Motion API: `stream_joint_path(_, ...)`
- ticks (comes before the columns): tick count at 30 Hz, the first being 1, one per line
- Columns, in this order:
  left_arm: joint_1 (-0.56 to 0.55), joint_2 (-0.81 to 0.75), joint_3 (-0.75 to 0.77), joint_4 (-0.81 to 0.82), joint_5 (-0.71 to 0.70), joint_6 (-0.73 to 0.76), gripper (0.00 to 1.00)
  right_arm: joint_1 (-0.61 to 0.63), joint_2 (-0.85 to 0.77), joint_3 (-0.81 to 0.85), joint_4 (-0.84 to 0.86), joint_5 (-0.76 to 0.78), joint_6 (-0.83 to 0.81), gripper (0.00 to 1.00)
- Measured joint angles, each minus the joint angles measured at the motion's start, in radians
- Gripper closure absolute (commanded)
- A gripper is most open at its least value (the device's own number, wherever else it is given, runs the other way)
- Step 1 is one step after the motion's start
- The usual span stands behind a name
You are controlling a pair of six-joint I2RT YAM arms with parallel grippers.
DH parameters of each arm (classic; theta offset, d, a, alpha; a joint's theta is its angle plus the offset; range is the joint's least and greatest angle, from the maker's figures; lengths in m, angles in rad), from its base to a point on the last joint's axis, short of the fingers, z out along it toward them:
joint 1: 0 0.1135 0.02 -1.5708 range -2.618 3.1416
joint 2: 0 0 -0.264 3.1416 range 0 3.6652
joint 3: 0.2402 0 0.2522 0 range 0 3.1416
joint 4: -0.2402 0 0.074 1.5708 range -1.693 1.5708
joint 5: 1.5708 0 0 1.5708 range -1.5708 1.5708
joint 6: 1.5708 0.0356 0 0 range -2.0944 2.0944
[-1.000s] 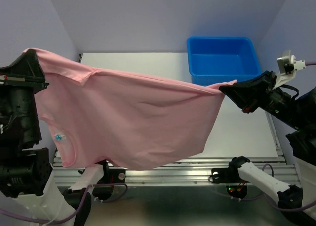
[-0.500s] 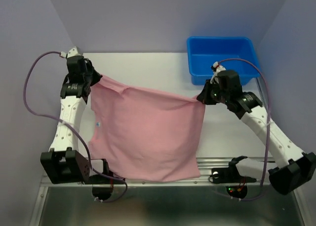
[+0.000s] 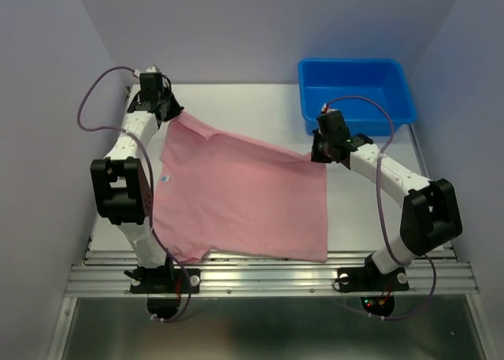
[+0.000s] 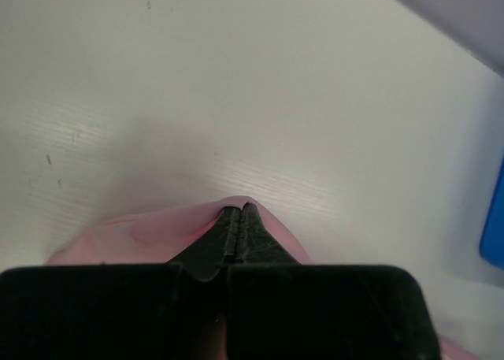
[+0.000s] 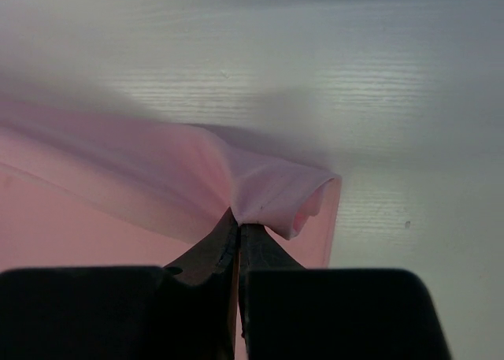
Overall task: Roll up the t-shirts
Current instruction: Flatten out the T-shirt at the center of the board, then fold the T-shirt at the center of the board.
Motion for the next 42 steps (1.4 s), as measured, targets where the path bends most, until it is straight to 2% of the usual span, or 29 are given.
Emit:
stream_joint_path(8,-0.027,0.19,0.242,-0.02,0.022,0.002,1.0,-0.054,0.035,0.021,0.095,0.038,-0.008,0.99)
stream_joint_path(17,-0.05,0.268,0.37,-0.07,0.032,0.011,1.0,-0.078,0.092,0.057,0.13,0.047,-0.019,0.99)
stream_joint_path(21,-0.06,0.268,0.373,-0.079,0.024,0.024,1.0,-0.079,0.084,0.043,0.142,0.042,-0.019,0.99)
stream_joint_path(24,-0.064,0.251,0.317,-0.08,0.022,0.025,1.0,-0.079,0.058,0.004,0.143,0.037,-0.016,0.99)
stream_joint_path(28,-0.066,0.177,0.154,-0.086,0.021,0.021,1.0,-0.081,-0.001,-0.073,0.14,0.016,-0.006,0.99)
stream_joint_path(36,-0.066,-0.06,-0.159,-0.091,-0.002,-0.014,1.0,-0.082,-0.125,-0.215,0.141,-0.087,0.039,0.99)
stream_joint_path(42,-0.066,-0.188,-0.287,-0.082,-0.028,-0.042,1.0,-0.082,-0.219,-0.326,0.144,-0.171,0.089,0.99)
